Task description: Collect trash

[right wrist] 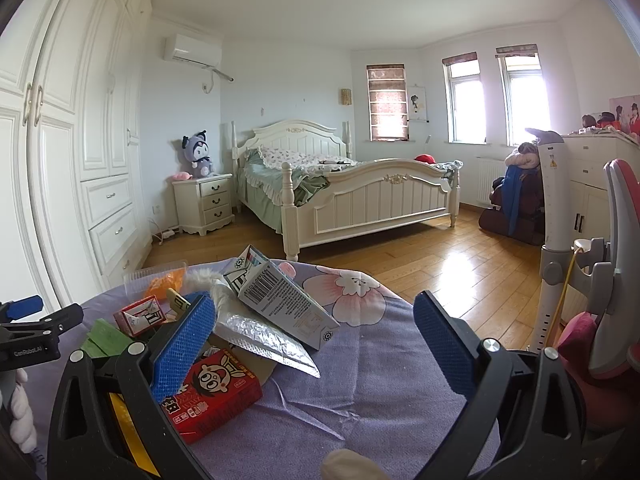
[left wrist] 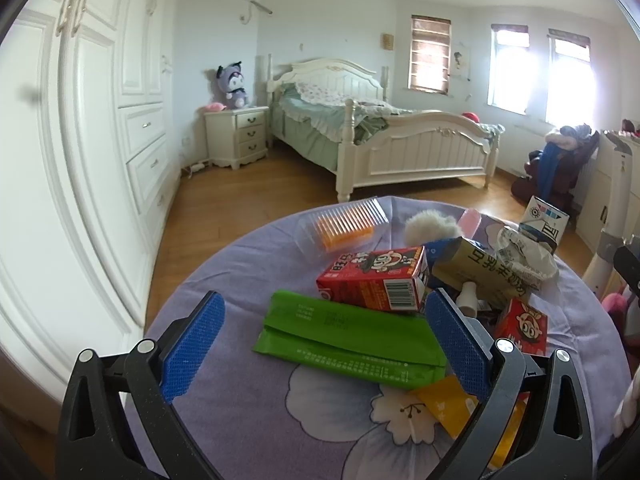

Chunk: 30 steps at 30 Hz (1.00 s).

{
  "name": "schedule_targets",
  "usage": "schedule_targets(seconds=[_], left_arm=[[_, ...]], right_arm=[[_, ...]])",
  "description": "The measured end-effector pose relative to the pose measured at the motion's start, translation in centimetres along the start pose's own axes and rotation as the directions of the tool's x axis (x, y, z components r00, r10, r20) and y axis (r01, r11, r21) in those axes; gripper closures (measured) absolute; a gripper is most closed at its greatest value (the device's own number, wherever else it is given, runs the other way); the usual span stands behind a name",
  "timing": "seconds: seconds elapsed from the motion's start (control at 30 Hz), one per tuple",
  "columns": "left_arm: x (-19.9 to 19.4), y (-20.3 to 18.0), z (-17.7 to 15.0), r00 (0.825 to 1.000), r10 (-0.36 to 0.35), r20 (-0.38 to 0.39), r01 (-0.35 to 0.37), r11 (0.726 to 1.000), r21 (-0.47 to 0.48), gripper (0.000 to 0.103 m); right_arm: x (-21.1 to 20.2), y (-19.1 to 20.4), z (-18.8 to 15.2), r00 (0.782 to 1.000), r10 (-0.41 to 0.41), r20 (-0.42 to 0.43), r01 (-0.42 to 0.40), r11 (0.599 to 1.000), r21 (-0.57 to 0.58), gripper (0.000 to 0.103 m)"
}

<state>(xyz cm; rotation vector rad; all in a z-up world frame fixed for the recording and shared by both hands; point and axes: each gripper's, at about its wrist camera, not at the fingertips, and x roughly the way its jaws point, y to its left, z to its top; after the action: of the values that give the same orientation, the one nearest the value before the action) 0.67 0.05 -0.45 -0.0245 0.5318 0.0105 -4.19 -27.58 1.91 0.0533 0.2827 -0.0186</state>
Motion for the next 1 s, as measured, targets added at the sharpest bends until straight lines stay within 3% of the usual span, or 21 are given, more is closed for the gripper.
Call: schedule_targets(seconds=[1.0], left_arm=[[-0.07, -0.13, 0.00, 1.000, 0.001, -0.009, -0.001, 1.000, 0.011, 0.004]], right_arm=[[-0.11, -0.16, -0.11, 1.000, -0.006, 0.009, 0.006, 1.000, 0.011, 0.005]])
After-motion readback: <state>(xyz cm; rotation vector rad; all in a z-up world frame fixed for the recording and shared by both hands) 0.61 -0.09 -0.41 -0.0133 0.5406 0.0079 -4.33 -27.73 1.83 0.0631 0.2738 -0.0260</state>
